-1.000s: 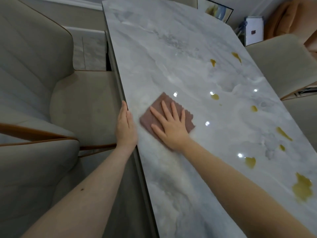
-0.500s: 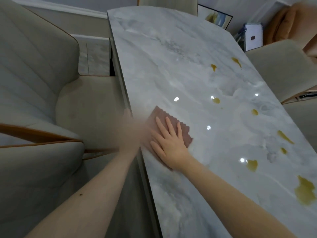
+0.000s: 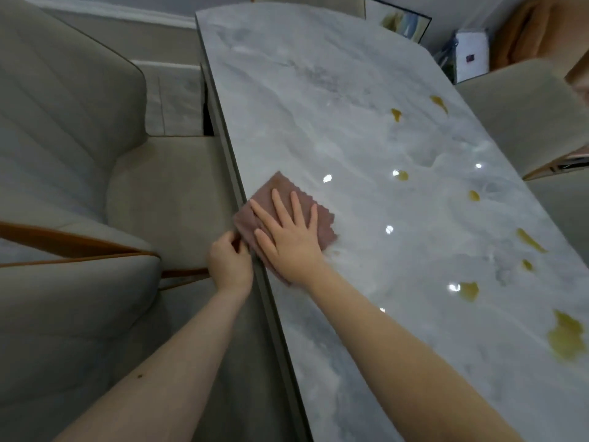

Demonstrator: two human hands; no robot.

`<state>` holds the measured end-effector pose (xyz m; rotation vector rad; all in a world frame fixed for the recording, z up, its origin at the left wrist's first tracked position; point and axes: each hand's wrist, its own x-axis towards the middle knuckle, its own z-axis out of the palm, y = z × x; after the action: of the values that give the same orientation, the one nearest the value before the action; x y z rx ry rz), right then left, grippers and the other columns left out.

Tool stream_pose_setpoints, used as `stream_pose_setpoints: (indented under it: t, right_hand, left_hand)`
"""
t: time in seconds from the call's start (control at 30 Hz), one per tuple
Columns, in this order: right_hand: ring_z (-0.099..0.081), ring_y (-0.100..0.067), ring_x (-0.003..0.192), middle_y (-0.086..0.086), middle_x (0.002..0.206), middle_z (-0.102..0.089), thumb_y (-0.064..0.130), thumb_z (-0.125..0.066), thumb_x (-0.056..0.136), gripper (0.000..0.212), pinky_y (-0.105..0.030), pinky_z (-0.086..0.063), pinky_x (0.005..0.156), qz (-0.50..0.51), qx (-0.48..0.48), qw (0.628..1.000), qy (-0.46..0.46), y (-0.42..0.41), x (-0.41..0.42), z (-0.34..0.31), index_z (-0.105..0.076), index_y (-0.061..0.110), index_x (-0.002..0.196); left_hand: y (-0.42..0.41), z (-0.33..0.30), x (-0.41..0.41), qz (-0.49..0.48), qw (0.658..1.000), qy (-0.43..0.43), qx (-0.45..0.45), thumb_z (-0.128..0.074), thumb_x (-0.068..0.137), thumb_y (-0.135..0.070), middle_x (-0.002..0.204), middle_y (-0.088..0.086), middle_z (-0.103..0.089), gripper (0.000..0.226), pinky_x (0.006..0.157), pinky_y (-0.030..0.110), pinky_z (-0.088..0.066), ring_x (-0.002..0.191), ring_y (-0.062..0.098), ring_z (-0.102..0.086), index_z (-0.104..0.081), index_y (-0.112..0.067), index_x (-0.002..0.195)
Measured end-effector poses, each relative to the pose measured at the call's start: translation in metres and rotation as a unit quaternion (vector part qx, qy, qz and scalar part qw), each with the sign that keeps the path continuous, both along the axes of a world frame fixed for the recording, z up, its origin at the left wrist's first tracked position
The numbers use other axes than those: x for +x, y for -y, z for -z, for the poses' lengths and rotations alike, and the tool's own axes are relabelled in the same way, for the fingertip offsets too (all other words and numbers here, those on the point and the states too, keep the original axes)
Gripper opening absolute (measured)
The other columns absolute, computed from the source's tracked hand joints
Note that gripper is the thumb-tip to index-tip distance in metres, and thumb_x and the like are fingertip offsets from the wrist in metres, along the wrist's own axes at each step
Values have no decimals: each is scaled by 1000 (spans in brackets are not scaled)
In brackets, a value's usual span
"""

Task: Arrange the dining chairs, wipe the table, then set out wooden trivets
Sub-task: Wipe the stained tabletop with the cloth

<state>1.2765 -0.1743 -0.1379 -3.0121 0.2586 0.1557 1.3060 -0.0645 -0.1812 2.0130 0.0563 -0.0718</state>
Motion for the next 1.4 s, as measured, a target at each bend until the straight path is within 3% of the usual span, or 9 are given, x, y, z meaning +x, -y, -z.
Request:
stream_pose_setpoints:
  t: [0.13, 0.23, 0.37, 0.43, 0.53, 0.63, 0.8, 1.17, 1.4]
  right_hand:
    - [-2, -22, 148, 7, 160, -12, 45, -15, 99, 53, -50, 1, 118, -31, 19, 999, 9, 6, -101, 4, -17, 35, 151]
    - [-27, -15, 142, 5, 150, -37, 34, -29, 102, 44, -35, -18, 117, -25, 147, 987, 62, 25, -151, 2, -46, 21, 141]
    - [-53, -12, 120, 9, 132, -52, 17, -43, 99, 37, -11, -33, 102, 154, 297, 924, 186, 38, -173, -34, -48, 20, 136]
    - [-43, -9, 127, 11, 140, -42, 17, -44, 97, 49, -14, -28, 106, 225, 295, 908, 193, 47, -176, -48, -34, 22, 145]
    - [-10, -18, 146, 2, 159, -13, 46, -25, 94, 60, -39, -9, 119, 213, 147, 962, 83, 58, -179, -42, -20, 28, 151]
    - [8, -20, 148, 2, 161, 2, 50, -6, 95, 61, -43, 8, 118, 207, 77, 975, -35, 56, -175, -18, -10, 30, 152]
    - [-1, -22, 148, 1, 161, -8, 37, -19, 102, 51, -45, 5, 118, 245, 35, 969, 11, 64, -117, 0, -13, 28, 153]
    - [-9, -16, 148, 8, 159, -17, 44, 1, 90, 66, -42, 2, 118, 26, 56, 998, 28, 3, -96, 3, -22, 29, 151]
    - [-15, -17, 147, 4, 156, -27, 34, -16, 96, 55, -33, 3, 118, -40, 147, 987, 46, -19, -172, 2, -32, 23, 148]
  left_hand:
    - [-4, -12, -22, -24, 999, -20, 7, -62, 87, -7, 80, 13, -71, 10, 63, 23, -36, 73, 26, -64, -71, -3, 85]
    - [-5, -31, -39, -53, 999, -8, 4, -65, 86, -15, 75, 7, -68, 9, 62, 23, -37, 68, 21, -60, -68, -9, 81]
    - [0, -50, -59, 5, 999, 47, 10, -66, 86, -33, 65, -3, -59, 28, 58, 31, -41, 63, 20, -55, -53, -15, 69]
    - [4, -52, -66, 61, 993, 89, 47, -57, 88, -44, 61, -1, -55, 39, 54, 34, -38, 58, 21, -50, -46, -15, 64]
    - [8, -47, -72, 136, 973, 162, 93, -38, 92, -43, 63, 4, -54, 41, 57, 34, -33, 60, 27, -50, -51, -13, 68]
    - [11, -33, -75, 141, 961, 184, 150, -46, 91, -19, 108, 10, -58, 26, 79, 41, -38, 95, 31, -54, -60, -11, 111]
    - [8, -13, -78, 157, 973, 117, 125, -38, 99, -6, 153, 15, -26, 45, 116, 43, -19, 141, 27, -24, -33, 3, 142]
    - [7, -19, -78, 148, 975, 87, 140, -26, 103, -16, 156, 3, -21, 44, 117, 40, -4, 143, 14, -21, -31, -6, 146]
    - [-9, -30, -101, 180, 976, 54, 108, -25, 103, -18, 155, 5, -23, 44, 117, 41, -5, 143, 16, -20, -32, -6, 145]
